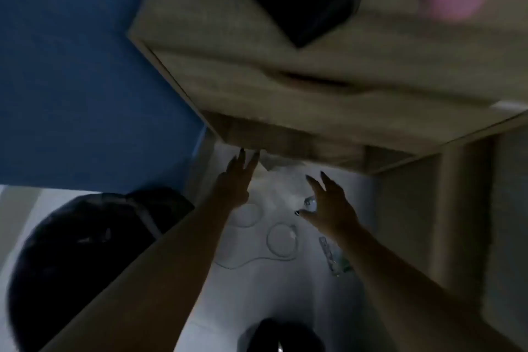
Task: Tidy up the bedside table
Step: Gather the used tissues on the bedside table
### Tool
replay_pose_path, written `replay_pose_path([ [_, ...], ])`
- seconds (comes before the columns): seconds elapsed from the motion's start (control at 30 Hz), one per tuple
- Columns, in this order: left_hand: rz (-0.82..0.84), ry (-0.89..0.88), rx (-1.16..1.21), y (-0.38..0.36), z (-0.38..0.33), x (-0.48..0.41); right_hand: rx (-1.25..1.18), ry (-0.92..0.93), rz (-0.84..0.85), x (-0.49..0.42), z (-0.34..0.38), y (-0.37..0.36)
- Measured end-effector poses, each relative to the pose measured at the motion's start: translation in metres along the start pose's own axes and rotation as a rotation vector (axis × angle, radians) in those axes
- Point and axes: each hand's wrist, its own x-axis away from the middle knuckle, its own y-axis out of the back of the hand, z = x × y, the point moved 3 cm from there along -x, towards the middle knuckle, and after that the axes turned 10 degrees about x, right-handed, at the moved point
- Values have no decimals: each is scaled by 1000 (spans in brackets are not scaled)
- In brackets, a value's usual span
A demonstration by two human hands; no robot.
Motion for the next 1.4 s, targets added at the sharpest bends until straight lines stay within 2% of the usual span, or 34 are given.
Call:
replay_pose_path([
  [0.13,-3,1,15,-48,39,-69,47,154,-197,-68,6,-67],
  [0.23,2,0,51,-77,61,-94,100,204,-254,-94,6,-111],
  [0.43,-118,18,238,-70,63,-67,101,120,-283,-79,11,-109],
  [0.6,-140,100,405,-12,15,36,79,61,-207,16,16,-20],
  [0.67,-126,125,444,19,-15,85,77,58,-242,64,22,31],
  [0.83,-140,49,512,117,-96,177,88,27,-264,148,42,157],
  [0.97,-231,-107,495,225,-167,211,44,22,-360,185,85,294],
  [1.03,-304,-143,466,277,-195,212,-69,-31,-401,192,99,351],
  [1.17,-403,-222,510,364,-239,180,-267,-79,-617,178,109,443],
  [1.23,-424,-255,474,389,-250,156,-248,-105,-672,162,106,471],
  [1.4,-486,-161,455,424,-265,77,-295,-179,-738,89,81,511],
])
